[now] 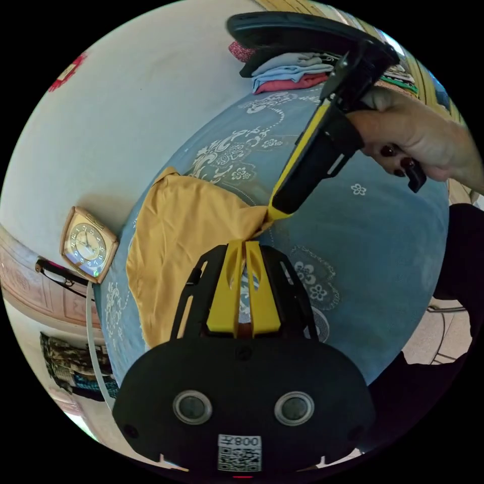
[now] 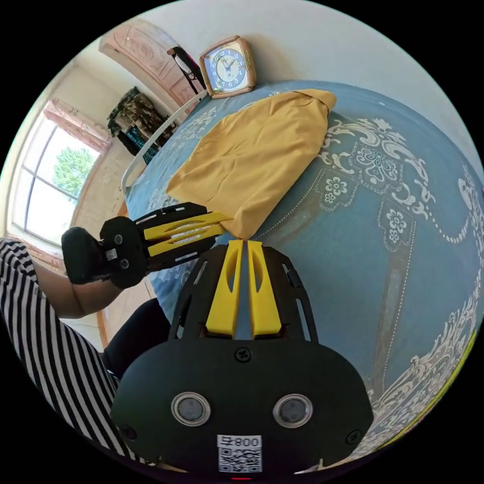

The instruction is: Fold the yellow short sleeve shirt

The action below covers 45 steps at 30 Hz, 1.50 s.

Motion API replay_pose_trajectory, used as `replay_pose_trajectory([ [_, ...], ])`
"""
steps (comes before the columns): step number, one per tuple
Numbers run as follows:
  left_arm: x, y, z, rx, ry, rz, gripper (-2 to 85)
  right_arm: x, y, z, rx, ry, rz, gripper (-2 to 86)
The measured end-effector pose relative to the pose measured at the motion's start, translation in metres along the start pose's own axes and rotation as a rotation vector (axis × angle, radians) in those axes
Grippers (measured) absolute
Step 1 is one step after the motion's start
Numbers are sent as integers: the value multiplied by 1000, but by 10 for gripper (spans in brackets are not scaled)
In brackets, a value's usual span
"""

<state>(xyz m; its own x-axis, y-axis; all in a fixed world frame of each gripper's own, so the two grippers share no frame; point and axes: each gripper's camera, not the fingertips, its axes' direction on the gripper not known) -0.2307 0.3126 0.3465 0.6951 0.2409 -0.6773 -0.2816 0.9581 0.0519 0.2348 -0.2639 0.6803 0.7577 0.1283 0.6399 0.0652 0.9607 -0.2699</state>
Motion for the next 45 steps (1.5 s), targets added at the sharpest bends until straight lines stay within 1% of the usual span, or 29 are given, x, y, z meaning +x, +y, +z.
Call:
replay_pose_trajectory([
  [1,0,1,0,5,2,-12,12,11,3,-4,5,-46,25,45],
  [3,3,3,-2,26,1,-42,8,56,13,-14,20,-247,154,83],
  [4,4,3,-2,30,0,-46,7,66,15,-16,28,-303,181,86],
  [6,7,5,-4,47,-2,-61,6,104,23,-18,72,-530,282,97],
  [9,10,8,-6,58,-14,-58,6,137,31,-13,80,-719,373,101],
  [15,12,14,-6,64,-40,-14,7,165,40,-9,49,-846,432,95],
  [17,10,16,-5,68,-40,-9,7,172,42,-10,48,-868,449,86],
  [22,-7,26,-4,53,-29,-58,12,182,51,-19,41,-840,447,39],
  [25,-31,39,-8,43,28,-175,17,188,62,-33,60,-839,457,29],
  [27,-57,58,-10,1,125,-325,22,192,72,-46,71,-840,466,25],
  [28,-65,64,-10,-12,144,-374,24,192,74,-50,70,-838,465,24],
  [30,-95,94,-8,-51,248,-588,33,191,80,-65,63,-831,453,22],
  [31,-104,103,-6,-55,289,-654,37,191,82,-68,58,-829,448,22],
  [33,-139,145,3,-21,488,-930,62,189,90,-82,40,-830,436,21],
  [34,-147,156,4,4,536,-995,71,190,93,-85,35,-828,437,21],
  [35,-162,177,7,71,625,-1107,95,191,100,-92,25,-819,441,20],
  [36,-175,194,9,136,678,-1174,113,193,108,-99,21,-814,447,20],
  [38,-193,207,8,165,645,-1202,125,196,121,-109,21,-815,462,20],
  [39,-204,208,9,149,603,-1180,130,198,130,-115,18,-810,475,20],
  [41,-220,206,16,127,582,-1145,138,201,143,-124,16,-814,489,20],
  [44,-240,201,45,72,635,-1111,146,204,162,-136,16,-820,512,20],
  [45,-246,200,58,47,688,-1113,146,204,168,-141,15,-821,514,20],
])
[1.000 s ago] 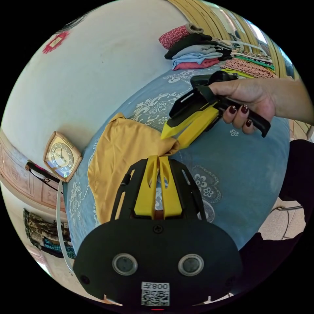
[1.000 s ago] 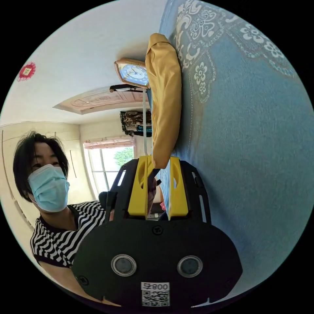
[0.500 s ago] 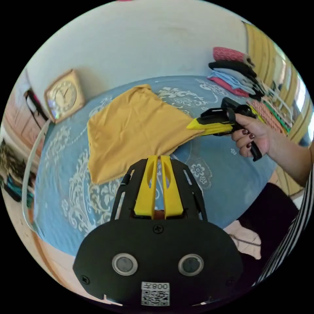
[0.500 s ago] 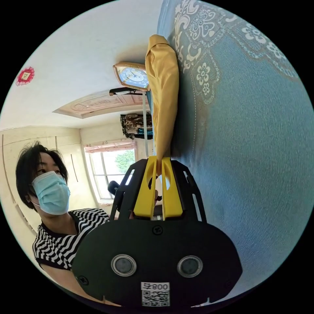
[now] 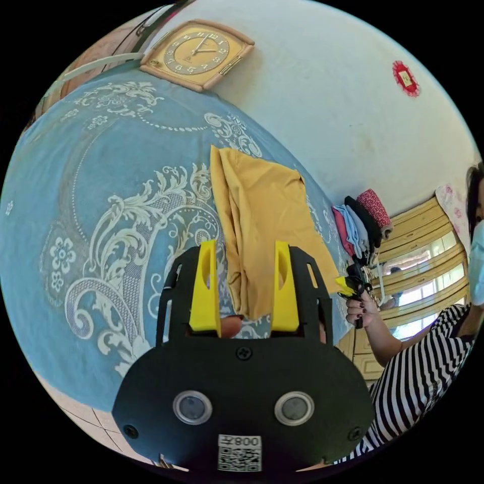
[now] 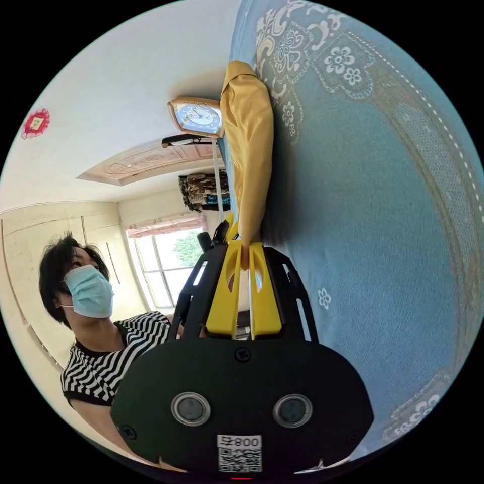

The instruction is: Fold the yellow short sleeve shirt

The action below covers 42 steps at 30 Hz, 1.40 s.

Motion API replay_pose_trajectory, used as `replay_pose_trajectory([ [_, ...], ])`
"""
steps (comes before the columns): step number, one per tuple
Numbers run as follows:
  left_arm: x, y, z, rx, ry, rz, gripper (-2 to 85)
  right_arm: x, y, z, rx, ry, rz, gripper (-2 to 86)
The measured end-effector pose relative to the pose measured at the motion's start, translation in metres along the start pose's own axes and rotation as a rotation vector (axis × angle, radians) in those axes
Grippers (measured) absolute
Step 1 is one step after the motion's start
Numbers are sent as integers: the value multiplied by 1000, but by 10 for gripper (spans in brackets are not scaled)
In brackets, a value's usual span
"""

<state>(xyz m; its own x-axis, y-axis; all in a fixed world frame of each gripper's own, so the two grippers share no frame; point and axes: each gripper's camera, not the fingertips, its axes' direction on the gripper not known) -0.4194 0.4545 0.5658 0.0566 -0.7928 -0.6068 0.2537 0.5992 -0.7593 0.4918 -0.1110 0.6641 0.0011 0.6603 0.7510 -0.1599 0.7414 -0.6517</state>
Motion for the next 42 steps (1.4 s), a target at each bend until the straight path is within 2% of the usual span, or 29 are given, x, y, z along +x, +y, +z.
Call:
replay_pose_trajectory([
  [5,-14,-22,6,-2,29,0,131,-5,24,-15,-7,7,3,20],
  [10,-33,-40,14,-28,54,-57,62,-8,49,-31,-8,-6,16,20],
  [12,-41,-42,21,-66,109,-83,35,-14,64,-41,-5,-2,17,20],
  [19,-43,-17,21,-65,255,-166,20,-40,128,-83,11,7,28,19],
  [28,-9,52,17,-117,442,-248,17,-103,277,-156,57,-10,25,18],
  [42,89,136,52,-155,556,-65,17,-194,531,-288,236,-69,-168,17],
])
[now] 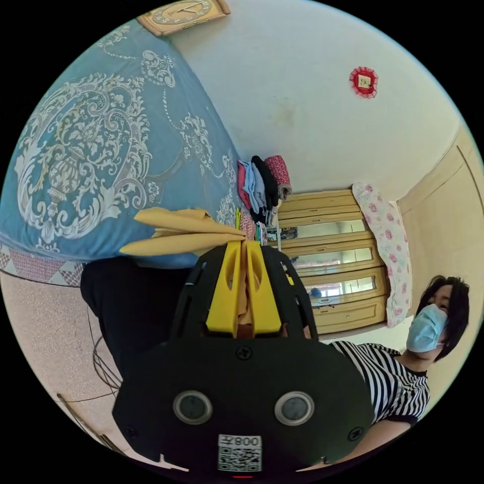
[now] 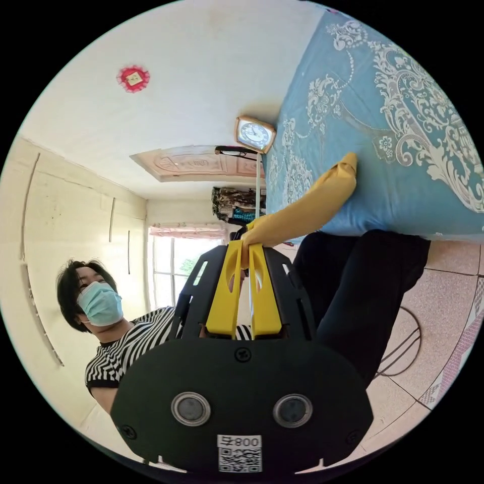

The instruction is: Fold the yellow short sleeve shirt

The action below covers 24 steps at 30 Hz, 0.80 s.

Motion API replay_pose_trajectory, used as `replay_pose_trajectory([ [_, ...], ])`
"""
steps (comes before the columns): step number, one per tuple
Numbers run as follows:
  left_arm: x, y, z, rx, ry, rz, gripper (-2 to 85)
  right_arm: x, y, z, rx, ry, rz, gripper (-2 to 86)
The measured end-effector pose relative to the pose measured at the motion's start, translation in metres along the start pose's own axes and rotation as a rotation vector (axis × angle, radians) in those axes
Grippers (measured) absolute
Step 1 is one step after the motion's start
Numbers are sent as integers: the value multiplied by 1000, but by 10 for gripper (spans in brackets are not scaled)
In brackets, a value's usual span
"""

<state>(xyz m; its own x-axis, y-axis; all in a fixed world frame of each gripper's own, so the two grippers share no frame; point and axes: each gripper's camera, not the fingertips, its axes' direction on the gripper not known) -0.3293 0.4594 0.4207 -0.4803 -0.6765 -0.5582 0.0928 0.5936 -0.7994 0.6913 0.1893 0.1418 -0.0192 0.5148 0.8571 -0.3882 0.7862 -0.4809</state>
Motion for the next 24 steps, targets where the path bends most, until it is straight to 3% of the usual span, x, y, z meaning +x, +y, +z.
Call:
replay_pose_trajectory([
  [15,7,-2,210,-208,103,90,17,-90,115,-206,234,-17,-140,17],
  [24,24,-92,407,-324,109,187,16,-154,34,-369,324,98,-213,16],
])
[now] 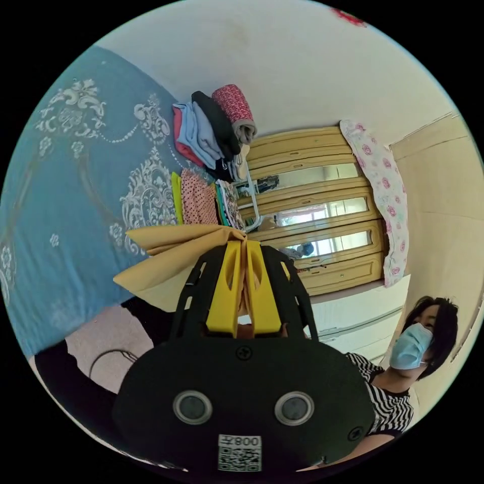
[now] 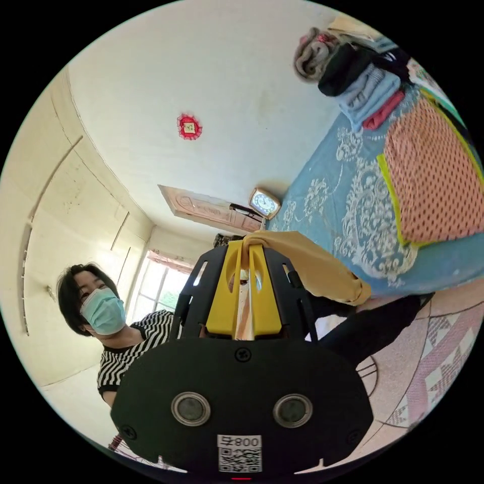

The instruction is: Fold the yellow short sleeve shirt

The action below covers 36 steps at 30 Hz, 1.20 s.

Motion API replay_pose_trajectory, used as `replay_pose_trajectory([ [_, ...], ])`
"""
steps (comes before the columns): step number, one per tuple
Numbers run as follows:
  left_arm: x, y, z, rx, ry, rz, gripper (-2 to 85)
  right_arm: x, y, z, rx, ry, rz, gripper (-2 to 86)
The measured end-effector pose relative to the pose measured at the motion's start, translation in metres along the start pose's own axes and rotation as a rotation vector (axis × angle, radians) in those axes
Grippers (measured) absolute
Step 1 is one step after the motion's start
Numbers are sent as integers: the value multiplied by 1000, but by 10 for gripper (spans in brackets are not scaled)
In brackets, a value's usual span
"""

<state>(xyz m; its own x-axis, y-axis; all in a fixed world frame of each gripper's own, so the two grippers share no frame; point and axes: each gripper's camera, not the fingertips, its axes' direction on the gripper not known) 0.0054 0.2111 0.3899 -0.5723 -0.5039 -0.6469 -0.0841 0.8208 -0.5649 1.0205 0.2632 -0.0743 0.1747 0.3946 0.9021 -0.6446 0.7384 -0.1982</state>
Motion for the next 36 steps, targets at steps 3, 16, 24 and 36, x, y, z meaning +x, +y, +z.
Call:
replay_pose_trajectory([
  [3,12,-65,52,18,25,109,17,-34,-71,-52,37,65,-102,17],
  [16,-139,-190,308,-143,-84,45,23,90,-170,-206,43,496,209,20],
  [24,-258,-201,402,-245,-131,-107,23,187,-161,-245,37,505,409,21],
  [36,-328,-213,470,-315,-183,-140,27,201,-206,-277,47,487,459,23],
])
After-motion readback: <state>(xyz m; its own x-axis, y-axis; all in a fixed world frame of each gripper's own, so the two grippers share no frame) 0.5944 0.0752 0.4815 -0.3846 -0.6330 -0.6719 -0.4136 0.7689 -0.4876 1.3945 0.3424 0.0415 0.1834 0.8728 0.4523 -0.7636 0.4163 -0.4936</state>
